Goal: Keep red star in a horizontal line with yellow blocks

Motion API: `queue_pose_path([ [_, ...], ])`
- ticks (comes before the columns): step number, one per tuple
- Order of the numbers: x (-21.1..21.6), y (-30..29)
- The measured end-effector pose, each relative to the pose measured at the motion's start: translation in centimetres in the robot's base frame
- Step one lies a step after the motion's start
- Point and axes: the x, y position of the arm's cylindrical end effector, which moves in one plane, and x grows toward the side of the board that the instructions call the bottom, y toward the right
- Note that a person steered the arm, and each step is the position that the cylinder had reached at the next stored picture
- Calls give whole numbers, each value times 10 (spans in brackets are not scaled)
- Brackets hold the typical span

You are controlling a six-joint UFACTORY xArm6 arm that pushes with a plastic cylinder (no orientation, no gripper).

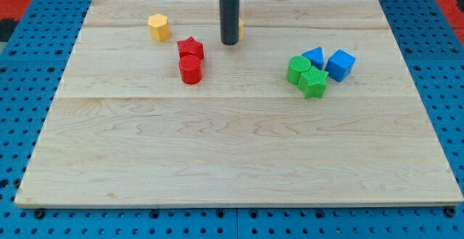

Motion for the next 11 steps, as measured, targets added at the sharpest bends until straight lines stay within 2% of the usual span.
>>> queue_pose_path([
  [1,10,-40],
  [2,20,-22],
  [3,30,-43],
  [4,22,-142],
  [5,25,-168],
  [6,71,-160],
  [7,68,-203],
  [9,-16,-228],
  [10,-19,-223],
  [11,63,-202],
])
